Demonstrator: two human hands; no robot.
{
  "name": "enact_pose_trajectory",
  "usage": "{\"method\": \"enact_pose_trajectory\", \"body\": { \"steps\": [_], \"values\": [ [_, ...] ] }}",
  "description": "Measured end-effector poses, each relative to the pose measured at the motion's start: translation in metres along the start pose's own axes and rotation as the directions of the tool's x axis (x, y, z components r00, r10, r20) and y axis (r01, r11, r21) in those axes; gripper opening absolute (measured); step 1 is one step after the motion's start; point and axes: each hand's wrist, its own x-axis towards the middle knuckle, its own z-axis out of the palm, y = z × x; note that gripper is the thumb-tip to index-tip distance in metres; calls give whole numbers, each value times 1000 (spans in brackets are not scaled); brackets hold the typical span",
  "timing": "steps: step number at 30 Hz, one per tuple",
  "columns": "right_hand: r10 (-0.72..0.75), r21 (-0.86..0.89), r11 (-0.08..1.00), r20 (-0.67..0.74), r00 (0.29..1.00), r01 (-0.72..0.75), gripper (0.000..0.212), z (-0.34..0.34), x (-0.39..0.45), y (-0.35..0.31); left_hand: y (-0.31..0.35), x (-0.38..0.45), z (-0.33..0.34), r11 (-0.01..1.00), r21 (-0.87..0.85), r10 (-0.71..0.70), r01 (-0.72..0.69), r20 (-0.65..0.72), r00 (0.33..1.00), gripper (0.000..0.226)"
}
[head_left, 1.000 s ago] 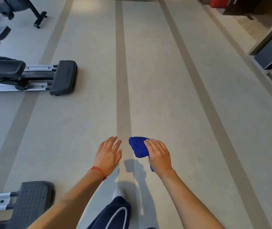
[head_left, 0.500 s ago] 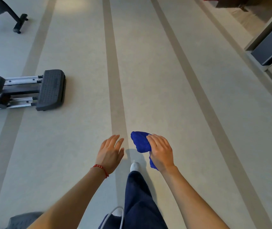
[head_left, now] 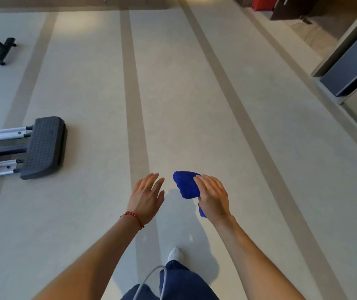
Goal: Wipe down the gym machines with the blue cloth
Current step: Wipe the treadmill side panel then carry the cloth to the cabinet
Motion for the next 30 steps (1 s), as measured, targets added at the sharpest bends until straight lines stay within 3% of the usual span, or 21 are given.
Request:
{"method": "enact_pose_trajectory", "body": {
  "steps": [6,15,23,30],
  "values": [
    [65,-53,996,4,998,-65,44,-2,26,42,12,60,14,999,-21,51,-50,79,996,70],
    [290,-158,945,-12,957,-288,54,-5,42,94,38,157,38,962,-29,273,-272,200,941,73],
    [496,-257,825,-100,863,-504,58,-15,64,123,58,244,57,855,-91,517,-511,237,822,71],
    [658,-283,662,-223,719,-694,62,-10,72,133,78,299,70,702,-182,711,-688,236,663,70]
  ]
}}
